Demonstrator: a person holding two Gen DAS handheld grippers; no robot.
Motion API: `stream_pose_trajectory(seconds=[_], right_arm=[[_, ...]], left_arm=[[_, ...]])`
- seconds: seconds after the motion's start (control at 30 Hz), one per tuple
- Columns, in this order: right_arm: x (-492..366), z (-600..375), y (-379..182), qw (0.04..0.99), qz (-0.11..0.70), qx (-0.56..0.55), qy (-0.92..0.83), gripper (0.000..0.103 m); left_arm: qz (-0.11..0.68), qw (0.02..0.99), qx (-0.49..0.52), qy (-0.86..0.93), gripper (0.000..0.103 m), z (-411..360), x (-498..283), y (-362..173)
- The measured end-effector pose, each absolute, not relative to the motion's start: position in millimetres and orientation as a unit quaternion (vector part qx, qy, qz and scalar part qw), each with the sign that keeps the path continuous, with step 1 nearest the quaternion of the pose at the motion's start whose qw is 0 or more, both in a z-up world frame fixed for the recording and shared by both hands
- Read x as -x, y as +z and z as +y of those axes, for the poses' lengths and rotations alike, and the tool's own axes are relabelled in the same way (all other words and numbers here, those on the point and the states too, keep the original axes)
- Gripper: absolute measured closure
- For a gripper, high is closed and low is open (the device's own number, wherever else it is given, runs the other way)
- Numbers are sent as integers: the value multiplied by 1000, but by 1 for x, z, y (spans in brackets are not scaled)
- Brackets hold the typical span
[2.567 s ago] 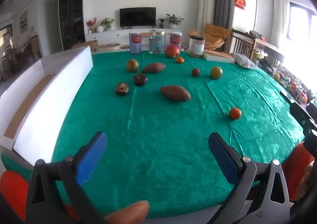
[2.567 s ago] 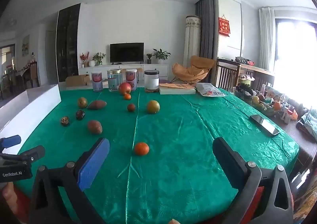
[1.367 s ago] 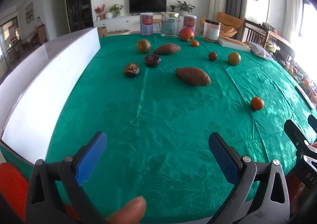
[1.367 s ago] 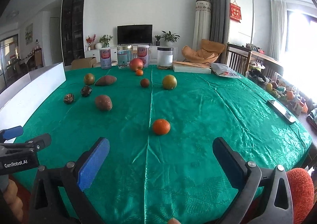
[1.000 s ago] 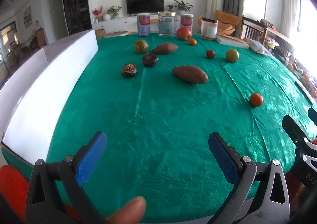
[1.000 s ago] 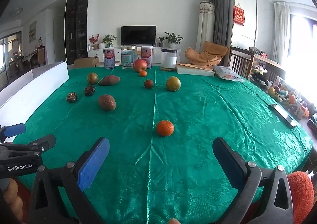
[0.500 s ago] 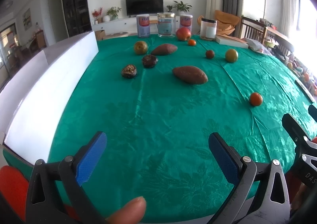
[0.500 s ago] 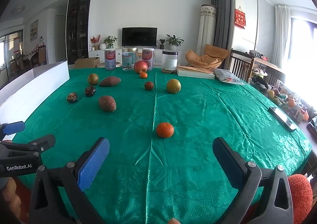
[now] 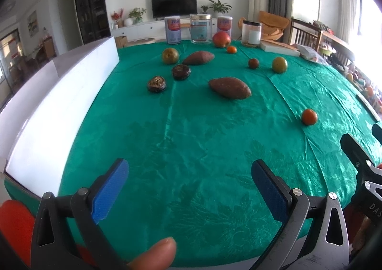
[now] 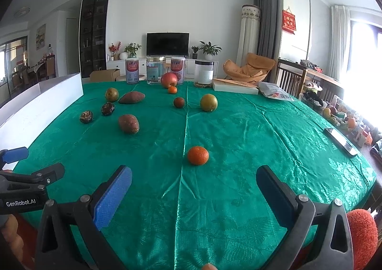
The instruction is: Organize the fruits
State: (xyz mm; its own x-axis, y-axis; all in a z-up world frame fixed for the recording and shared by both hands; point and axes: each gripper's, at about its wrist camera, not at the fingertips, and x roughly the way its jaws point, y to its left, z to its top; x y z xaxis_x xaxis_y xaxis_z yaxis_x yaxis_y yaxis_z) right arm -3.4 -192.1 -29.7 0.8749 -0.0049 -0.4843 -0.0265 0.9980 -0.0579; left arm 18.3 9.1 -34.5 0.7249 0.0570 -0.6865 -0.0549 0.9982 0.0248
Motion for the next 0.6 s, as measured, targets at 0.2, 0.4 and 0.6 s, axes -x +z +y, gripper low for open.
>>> stream_pose_trajectory(seconds=[0.2, 0.4, 0.6], right_arm=[[2, -193, -31, 967, 252, 31, 6, 0], [1, -193, -31, 967, 253, 31, 6, 0], [1, -193, -32, 967, 253, 31, 6, 0]], left_arm=[[371, 928, -1, 29, 0, 9, -19, -36], [373, 927, 0, 30, 0, 9, -20, -37], [374, 927, 0, 27, 0, 10, -21, -39]])
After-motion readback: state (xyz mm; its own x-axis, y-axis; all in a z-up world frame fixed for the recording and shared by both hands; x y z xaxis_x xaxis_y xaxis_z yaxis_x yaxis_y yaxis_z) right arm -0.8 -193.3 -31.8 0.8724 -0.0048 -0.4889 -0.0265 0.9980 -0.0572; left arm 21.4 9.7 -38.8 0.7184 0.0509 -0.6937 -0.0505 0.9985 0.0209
